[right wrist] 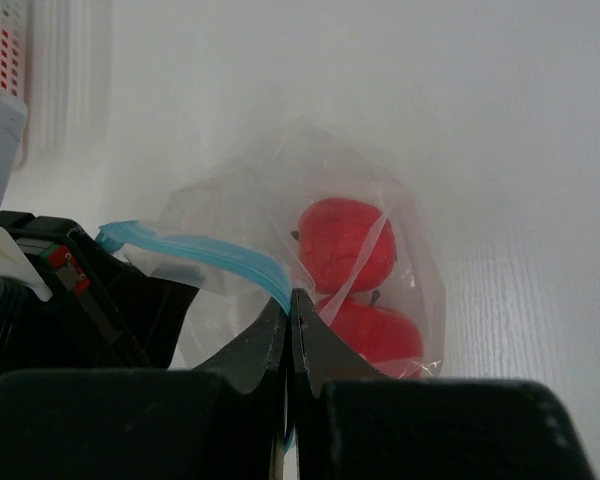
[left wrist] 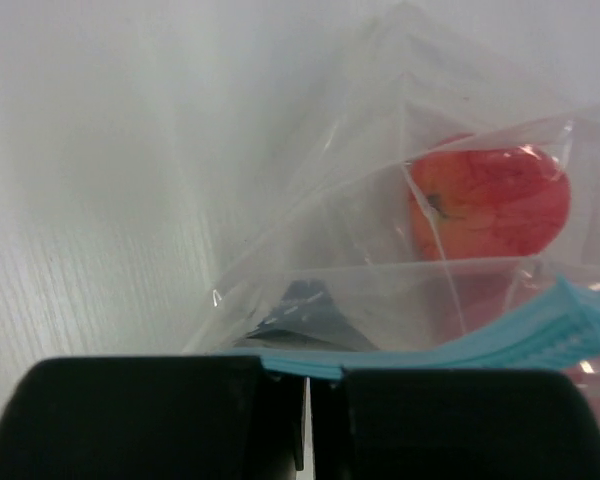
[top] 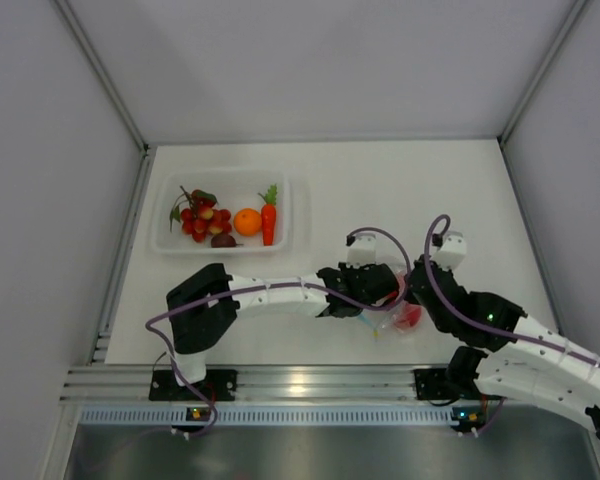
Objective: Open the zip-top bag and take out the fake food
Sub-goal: Pick up the fake fruit from the zipper food storage bag.
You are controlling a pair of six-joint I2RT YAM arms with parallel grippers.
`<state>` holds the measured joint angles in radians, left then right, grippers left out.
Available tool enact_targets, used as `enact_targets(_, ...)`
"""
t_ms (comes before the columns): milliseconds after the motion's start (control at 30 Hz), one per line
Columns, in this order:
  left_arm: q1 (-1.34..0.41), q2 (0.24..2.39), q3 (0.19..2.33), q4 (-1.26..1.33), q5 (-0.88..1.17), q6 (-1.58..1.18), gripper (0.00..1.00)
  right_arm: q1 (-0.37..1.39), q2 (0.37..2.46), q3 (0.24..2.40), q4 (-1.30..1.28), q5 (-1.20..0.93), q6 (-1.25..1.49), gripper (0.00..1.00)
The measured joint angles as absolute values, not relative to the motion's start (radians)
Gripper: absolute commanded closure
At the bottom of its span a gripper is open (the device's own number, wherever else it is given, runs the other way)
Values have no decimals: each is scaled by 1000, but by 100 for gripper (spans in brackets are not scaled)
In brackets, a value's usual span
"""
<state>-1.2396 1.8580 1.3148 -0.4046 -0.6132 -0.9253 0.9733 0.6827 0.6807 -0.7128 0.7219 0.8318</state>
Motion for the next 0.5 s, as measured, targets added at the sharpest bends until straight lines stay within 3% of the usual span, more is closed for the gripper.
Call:
enact_targets(300, -1207, 1865, 1273, -393, -607, -950, 100, 973, 648, 681, -822, 703, 804, 100)
enact_targets(500, -1156, 1772, 1164, -384, -602, -967, 100, 976, 644, 679, -739, 612, 799, 100)
